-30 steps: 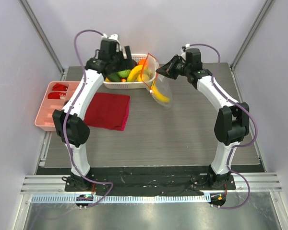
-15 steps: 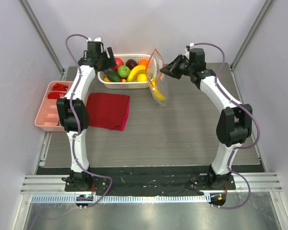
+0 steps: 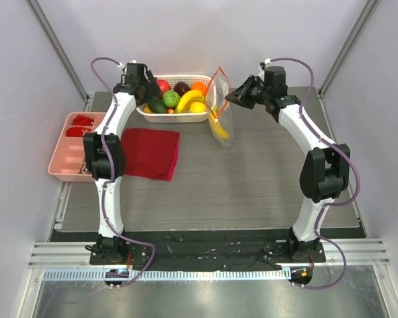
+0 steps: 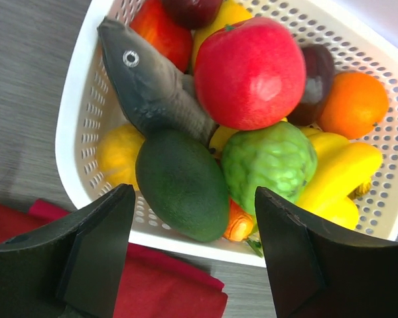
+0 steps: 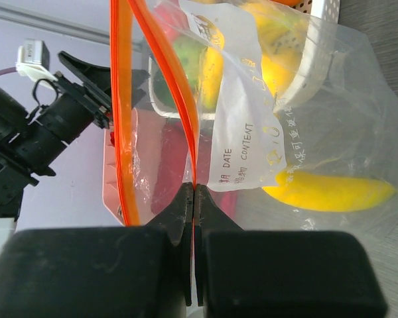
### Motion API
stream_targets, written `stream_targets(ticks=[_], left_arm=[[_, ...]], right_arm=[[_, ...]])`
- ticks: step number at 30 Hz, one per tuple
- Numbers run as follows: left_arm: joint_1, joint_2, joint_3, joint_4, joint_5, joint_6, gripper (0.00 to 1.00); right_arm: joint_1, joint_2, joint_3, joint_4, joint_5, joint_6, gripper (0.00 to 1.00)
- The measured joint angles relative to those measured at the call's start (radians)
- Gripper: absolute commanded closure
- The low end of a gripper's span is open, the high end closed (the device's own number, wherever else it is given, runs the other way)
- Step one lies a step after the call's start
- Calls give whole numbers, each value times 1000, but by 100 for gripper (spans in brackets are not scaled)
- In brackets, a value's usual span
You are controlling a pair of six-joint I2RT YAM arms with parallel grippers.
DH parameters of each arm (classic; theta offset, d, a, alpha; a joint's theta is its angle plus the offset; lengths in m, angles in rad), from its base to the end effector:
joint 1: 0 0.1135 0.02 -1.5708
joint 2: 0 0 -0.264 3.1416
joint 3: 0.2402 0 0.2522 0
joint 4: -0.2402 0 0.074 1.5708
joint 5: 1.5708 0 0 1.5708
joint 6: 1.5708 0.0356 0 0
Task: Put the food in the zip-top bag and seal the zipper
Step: Pick up the fake fruit from the bin.
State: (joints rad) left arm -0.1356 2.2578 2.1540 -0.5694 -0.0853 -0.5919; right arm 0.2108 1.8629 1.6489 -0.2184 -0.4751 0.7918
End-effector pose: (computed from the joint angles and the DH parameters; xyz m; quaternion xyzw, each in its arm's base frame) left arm 0.5185 -0.0677 0.2837 -0.2216 0.8726 -0.1183 0.4188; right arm 0.4308 0.1088 0.3286 0.1130 0.8207 0.4256 0.3641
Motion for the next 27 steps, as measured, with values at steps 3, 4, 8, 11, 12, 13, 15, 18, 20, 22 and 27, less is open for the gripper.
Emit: stream_targets(ticks=[3,4,8,11,12,13,15,18,20,22,27], left_arm=[[2,21,-6,0,6,-30,26],[2,28,-10,0,11,-37,27],[3,39,-34,0,27,-78,28],[4,45,-42,-1,35,-101,31],[4,48,-42,0,36,-109,33],[5,51,-42,0,38,-112,34],[7,58,-42,3,46,-120,36],[10,64,-42,11,60,-135,43],[14,66,-42,14,71,-142,55],[20,66,-42,17,90,-142,57],[32,61,-47,23,125,-126,66]], right_arm=[[-2,0,6,-1,3,-7,99],[-3,0,8,-1,3,-8,99],[-3,0,14,-3,6,-17,99],[-3,0,14,-10,10,-24,99],[-3,0,14,-13,10,-26,99],[-3,0,14,-14,10,-27,99],[-3,0,15,-18,14,-29,99],[-3,0,19,-23,21,-30,99],[-3,0,22,-24,24,-30,99],[-3,2,29,-27,28,-31,99],[-3,8,31,-32,32,-30,99]])
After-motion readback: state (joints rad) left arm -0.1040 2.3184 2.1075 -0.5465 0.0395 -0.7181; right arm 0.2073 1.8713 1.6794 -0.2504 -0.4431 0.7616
